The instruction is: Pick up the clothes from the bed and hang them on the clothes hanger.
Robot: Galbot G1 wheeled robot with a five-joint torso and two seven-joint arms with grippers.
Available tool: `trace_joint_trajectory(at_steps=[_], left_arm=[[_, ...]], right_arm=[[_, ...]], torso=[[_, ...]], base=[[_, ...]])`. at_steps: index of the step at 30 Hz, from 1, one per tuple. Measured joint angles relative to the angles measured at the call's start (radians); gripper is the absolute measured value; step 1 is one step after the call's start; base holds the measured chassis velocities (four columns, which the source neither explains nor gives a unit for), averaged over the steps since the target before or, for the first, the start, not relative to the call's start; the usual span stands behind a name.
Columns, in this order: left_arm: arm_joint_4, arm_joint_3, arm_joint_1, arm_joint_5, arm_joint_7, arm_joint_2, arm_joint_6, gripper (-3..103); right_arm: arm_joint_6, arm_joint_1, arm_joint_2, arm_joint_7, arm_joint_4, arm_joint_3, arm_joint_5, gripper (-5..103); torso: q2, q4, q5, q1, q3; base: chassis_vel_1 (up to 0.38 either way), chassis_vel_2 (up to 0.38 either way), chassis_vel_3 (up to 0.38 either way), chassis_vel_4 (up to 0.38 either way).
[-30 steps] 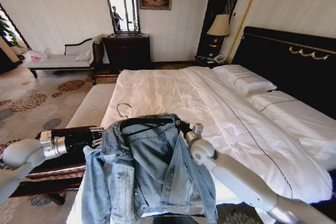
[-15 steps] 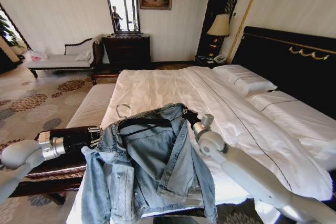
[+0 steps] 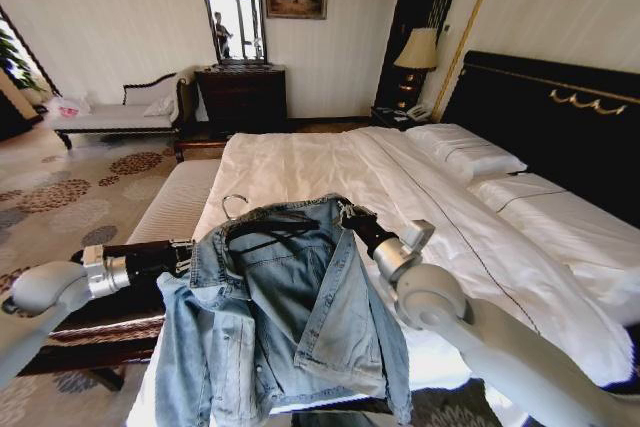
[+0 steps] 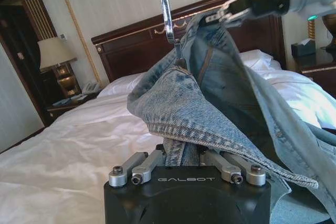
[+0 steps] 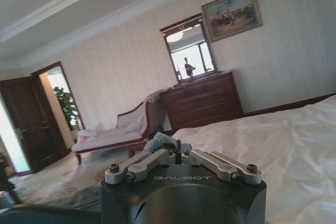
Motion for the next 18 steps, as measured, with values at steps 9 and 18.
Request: trace_joint_trajectory(at_steps=[9, 18], left_arm=[[0.001, 0.002, -0.011, -0.006, -0.020, 0.000, 0.013, 20], [-0.012, 0.063, -0.097, -0.028, -0.045, 0.017, 0.049, 20]], right_arm=[[-0.007, -0.047, -0.010, -0.022, 0.136, 0.028, 0.126, 0], [-0.012, -0.101, -0.011, -0.090, 0.136, -0.034, 0.145, 0]], torso=[[0.000, 0.0003, -0.0002, 0.000, 0.000], [0.000, 0.0000, 0.0000, 0.000, 0.000]], base=[[0.000, 0.000, 0.000, 0.000], [0.000, 0.000, 0.000, 0.000]])
